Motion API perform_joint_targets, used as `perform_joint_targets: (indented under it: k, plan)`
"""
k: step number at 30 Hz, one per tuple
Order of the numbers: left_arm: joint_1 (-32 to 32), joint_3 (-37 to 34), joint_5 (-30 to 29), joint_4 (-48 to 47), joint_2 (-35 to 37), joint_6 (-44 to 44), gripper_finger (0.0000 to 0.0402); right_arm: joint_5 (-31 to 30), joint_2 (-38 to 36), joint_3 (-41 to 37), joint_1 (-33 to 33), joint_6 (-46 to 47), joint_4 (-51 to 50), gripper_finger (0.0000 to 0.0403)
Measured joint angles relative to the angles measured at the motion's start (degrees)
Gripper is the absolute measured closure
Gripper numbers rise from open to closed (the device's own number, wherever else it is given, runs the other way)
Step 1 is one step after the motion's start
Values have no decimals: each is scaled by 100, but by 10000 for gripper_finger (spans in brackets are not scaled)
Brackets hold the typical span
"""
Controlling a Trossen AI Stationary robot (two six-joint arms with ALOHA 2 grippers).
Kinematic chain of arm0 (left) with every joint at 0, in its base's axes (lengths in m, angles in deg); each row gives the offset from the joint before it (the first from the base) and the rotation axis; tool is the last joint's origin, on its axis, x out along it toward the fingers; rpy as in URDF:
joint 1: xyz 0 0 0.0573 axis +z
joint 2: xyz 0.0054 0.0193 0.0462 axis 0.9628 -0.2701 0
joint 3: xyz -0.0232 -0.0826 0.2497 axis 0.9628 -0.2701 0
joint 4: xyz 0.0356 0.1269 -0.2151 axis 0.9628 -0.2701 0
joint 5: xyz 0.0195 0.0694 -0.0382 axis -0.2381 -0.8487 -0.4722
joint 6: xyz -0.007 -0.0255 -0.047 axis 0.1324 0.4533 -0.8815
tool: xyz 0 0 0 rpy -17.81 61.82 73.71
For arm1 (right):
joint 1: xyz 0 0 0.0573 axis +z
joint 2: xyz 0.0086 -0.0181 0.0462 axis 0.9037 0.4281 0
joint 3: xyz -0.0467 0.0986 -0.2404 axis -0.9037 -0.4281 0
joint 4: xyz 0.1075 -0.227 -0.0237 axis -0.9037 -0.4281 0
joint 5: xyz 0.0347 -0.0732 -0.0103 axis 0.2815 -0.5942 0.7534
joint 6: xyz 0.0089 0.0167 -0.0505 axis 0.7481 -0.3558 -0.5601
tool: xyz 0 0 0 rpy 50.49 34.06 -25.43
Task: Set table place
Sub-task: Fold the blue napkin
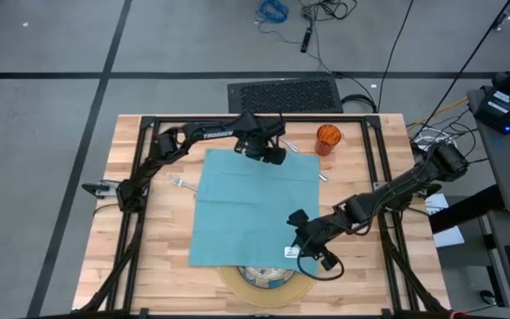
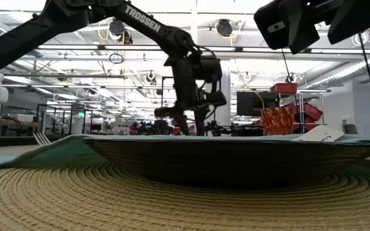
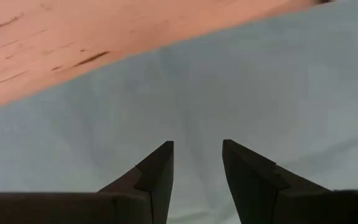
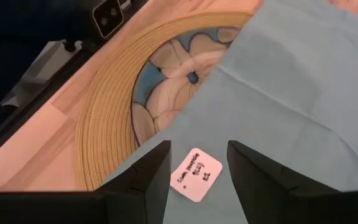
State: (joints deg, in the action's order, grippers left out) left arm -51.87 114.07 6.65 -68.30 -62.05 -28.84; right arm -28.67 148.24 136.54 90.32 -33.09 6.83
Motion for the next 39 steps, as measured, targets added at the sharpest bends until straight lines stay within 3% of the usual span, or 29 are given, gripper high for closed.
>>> perform_joint_targets:
  k: [13, 23, 35, 39]
  plan:
    - [-15, 2, -66, -5, -236, -179, 284, 22, 2, 0, 20, -82, 24, 255]
    - [-101, 0, -495, 241, -245, -162, 395, 48, 2, -4, 33, -106, 32, 255]
    - [-111, 1, -556, -203, -218, 246, 401, 46, 2, -4, 33, -104, 43, 255]
    - [-111, 306, -463, -372, -215, 450, 401, 47, 2, -4, 31, -104, 109, 255]
